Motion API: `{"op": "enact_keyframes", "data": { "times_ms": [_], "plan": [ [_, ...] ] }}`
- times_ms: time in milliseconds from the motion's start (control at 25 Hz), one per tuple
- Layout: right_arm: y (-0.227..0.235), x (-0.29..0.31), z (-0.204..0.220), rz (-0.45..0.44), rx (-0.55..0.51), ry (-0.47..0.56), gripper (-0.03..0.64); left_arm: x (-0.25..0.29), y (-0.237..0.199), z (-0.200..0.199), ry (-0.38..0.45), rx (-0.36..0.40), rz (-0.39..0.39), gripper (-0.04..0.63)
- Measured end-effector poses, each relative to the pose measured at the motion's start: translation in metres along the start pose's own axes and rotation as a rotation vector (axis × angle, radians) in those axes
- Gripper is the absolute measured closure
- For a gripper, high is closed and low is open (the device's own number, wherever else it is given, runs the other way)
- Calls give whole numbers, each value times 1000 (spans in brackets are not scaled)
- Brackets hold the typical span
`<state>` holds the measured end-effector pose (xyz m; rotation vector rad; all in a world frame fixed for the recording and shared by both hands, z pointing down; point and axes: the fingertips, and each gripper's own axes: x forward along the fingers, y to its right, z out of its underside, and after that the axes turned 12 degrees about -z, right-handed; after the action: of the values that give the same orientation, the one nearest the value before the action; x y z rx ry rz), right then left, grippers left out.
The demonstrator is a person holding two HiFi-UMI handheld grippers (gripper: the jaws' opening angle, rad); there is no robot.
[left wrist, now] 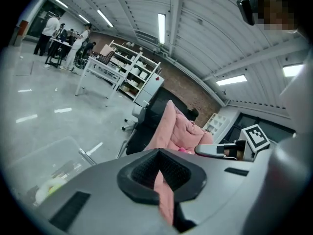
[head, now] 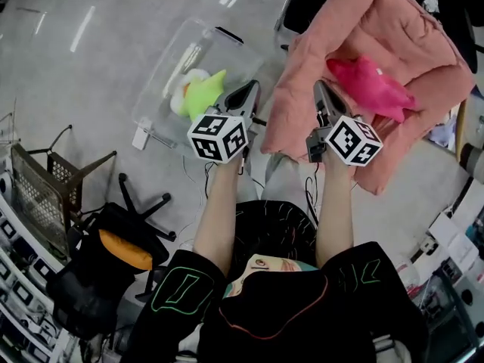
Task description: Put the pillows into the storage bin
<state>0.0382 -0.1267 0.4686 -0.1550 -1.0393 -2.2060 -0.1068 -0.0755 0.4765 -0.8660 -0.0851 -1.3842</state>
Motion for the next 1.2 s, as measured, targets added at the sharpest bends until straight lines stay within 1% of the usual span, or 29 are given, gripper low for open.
{"op": "enact_keyframes", "data": {
  "times_ms": [360,680,800,920,1120,1160,1200],
  "plan": [
    [94,-101,-26,182,40,103,614,65,107,33,-91,79,126,601],
    [171,-176,-51,326,-40,130,614,127,193,60,-121,126,176,601],
    [196,-196,-62,363,-63,136,614,146,216,67,-125,133,178,601],
    [222,-211,-70,399,-79,133,614,165,229,77,-132,132,164,601],
    [261,-225,-81,441,-151,95,610,198,239,92,-150,145,106,601],
    [269,-226,-82,454,-157,86,606,205,240,95,-154,147,94,601],
    [277,-226,-81,464,-154,78,587,211,240,96,-158,148,85,600]
  ]
}}
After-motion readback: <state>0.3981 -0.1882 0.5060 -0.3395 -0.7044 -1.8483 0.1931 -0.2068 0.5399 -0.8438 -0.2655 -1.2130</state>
